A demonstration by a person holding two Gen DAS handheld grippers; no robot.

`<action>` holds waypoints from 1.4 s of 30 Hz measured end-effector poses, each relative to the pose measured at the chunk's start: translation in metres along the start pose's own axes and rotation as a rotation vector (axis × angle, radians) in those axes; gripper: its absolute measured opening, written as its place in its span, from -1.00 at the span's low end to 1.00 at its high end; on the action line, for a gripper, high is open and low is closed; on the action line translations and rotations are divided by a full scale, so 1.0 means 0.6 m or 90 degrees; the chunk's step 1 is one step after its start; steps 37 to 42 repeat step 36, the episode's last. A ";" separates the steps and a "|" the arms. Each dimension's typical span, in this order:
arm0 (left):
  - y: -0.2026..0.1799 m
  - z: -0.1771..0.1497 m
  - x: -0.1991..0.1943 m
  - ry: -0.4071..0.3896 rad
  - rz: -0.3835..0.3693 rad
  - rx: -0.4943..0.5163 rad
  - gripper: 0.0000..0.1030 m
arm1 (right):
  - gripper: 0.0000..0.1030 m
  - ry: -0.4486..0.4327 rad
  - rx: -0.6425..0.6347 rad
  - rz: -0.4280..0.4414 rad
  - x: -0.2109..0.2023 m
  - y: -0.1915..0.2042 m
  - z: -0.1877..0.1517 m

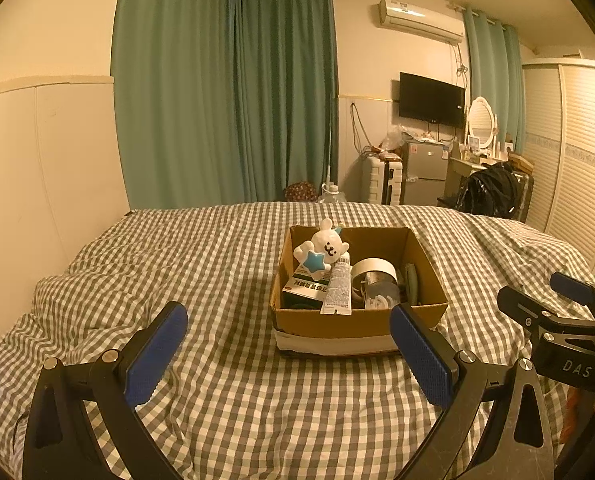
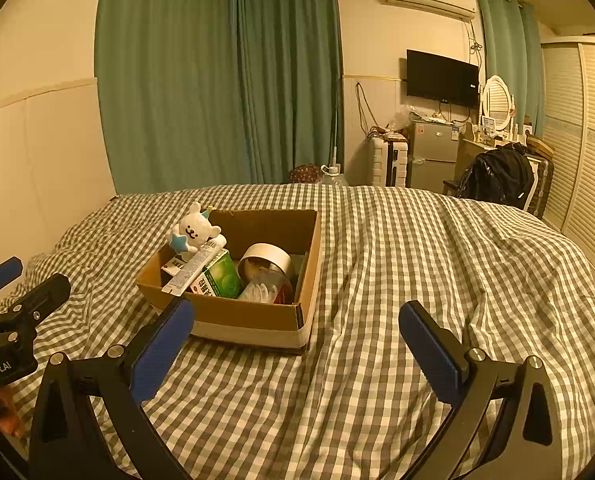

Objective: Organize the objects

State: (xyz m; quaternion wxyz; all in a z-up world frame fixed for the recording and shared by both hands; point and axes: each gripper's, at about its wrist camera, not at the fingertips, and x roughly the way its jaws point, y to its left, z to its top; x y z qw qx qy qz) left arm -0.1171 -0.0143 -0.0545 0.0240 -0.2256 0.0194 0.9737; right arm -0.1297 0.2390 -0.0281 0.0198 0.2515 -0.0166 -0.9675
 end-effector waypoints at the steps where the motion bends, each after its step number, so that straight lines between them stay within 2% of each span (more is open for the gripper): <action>1: 0.000 0.000 0.000 0.000 0.000 0.000 1.00 | 0.99 0.000 0.000 -0.001 0.000 0.001 0.000; 42: 0.010 -0.013 -0.001 0.008 0.006 -0.012 1.00 | 0.99 0.010 -0.003 0.001 0.006 0.006 -0.007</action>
